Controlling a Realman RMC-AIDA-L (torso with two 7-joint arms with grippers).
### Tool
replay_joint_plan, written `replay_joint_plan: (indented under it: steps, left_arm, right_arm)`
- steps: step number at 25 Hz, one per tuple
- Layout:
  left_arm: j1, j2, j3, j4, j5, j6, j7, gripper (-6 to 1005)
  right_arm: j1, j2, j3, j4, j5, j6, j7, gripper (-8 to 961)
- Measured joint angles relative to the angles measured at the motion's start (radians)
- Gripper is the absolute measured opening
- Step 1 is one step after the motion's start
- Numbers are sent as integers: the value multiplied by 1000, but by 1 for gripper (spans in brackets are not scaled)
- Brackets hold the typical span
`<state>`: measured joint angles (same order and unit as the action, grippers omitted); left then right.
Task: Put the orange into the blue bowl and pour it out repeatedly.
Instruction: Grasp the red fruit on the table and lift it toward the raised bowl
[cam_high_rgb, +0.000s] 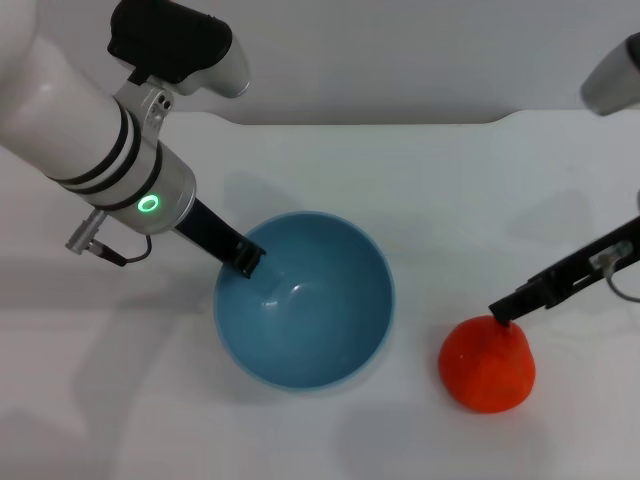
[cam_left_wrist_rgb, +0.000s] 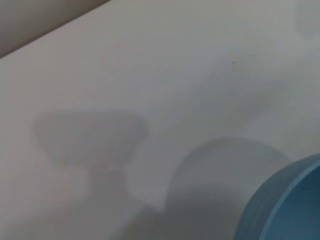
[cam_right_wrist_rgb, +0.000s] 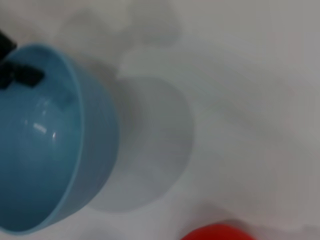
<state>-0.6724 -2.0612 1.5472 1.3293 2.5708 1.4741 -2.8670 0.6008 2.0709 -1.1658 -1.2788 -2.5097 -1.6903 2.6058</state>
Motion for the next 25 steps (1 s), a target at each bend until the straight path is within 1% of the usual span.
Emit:
replay_joint_plan:
  steps: [5,14,23,25]
  left_arm:
    - [-5,-1,1,1,0,0,0,-2]
    - [-7,-1,1,1,0,0,0,-2]
    - [-7,-1,1,1,0,3,0,-2]
    - [-7,-1,0,1,0,2,1,-2]
  right_arm:
    - [20,3,-37,70,2,17,6,426]
    - [51,3,-116,221,24,98,7,422]
    - [40,2,-131,217,25,108,-4,419]
    - [32,2,-127,207,25,107,-5,334]
